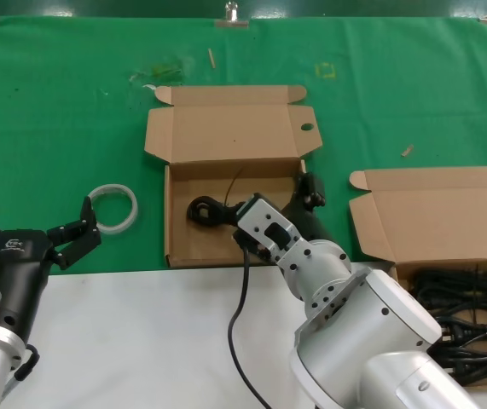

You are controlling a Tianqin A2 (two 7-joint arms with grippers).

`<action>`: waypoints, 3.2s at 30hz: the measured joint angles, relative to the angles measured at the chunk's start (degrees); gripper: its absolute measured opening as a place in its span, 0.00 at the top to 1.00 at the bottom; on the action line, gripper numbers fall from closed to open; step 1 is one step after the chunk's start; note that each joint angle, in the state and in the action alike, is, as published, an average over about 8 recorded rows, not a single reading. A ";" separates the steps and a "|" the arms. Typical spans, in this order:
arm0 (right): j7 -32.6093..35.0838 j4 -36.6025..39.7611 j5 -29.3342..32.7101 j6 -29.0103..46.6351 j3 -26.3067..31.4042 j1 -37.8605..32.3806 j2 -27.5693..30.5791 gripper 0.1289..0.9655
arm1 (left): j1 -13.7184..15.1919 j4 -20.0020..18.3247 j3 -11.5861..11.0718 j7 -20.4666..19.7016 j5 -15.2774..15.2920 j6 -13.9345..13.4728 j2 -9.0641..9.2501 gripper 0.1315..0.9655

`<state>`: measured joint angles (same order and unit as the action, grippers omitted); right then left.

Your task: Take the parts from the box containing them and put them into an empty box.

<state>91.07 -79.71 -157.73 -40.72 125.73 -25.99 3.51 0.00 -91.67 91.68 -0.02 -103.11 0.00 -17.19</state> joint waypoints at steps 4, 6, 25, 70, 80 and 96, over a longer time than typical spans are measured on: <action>0.00 0.00 0.00 0.00 0.00 0.00 0.21 0.34 | 0.00 0.00 0.00 0.00 0.00 0.00 0.00 0.00; 0.00 0.00 0.00 0.00 0.00 0.00 0.25 0.32 | 0.00 0.00 0.00 0.00 0.00 0.00 0.00 0.00; -14.06 -1.85 8.45 6.29 -5.27 4.02 0.27 0.03 | 0.00 0.00 0.00 0.00 0.00 0.00 0.00 0.00; -68.74 -9.04 41.25 30.74 -25.73 19.65 0.27 0.00 | 0.00 0.00 0.00 0.01 -0.02 0.00 0.00 0.00; -80.81 -10.63 48.49 36.16 -30.26 23.10 0.27 0.00 | 0.00 0.00 0.00 0.01 -0.02 0.00 0.00 0.00; -88.01 -11.56 52.77 39.35 -32.91 25.12 0.27 0.00 | 0.00 0.00 0.00 0.01 -0.02 0.00 0.00 0.00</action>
<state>3.06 -91.27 -104.97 -1.37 92.82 -0.87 3.79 0.00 -91.67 91.67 0.00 -103.13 0.00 -17.19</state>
